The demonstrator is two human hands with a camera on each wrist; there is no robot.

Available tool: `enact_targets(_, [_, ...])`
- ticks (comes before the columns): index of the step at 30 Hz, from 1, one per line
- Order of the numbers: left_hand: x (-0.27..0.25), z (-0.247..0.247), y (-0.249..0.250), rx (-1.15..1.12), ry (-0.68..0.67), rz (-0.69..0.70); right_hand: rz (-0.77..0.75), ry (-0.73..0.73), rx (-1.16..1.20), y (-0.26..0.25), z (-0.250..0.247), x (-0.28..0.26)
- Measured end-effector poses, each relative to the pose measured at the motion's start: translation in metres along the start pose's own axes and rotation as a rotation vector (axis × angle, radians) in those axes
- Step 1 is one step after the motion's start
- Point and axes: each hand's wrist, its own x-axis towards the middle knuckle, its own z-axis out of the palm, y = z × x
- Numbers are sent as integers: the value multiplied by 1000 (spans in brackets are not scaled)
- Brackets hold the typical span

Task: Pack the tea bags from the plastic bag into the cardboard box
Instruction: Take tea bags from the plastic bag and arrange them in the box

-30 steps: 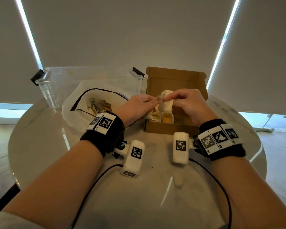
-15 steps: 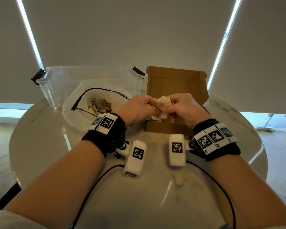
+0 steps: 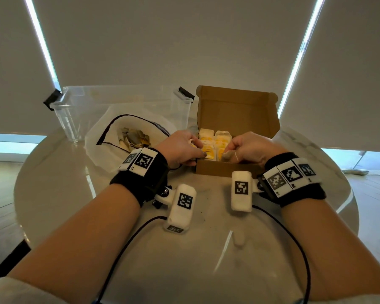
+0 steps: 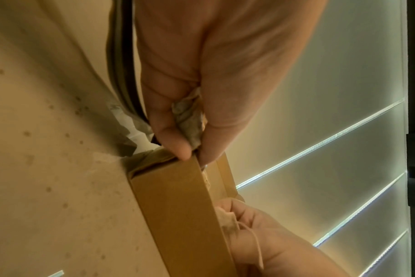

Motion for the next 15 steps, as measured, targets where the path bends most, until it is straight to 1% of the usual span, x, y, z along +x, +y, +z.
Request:
enact_targets(3, [0,0,1,-30,-8,-15,1,30,25,0,7,3])
enact_targets(7, [0,0,0,-18,-17,-6,-1,156,70,3,13,8])
enact_targets(9, [0,-1,-1,10,-3,11,10,195,80,5,15,10])
enact_targets(12, [0,-1,-1,32,44,66,12,202,149,6,15,10])
enact_targets(13, [0,-2,0,-8,57,75,12,198,182,6,14,9])
enact_targets(15, [0,-5,4,-166,56,48,11,181,247,5,12,7])
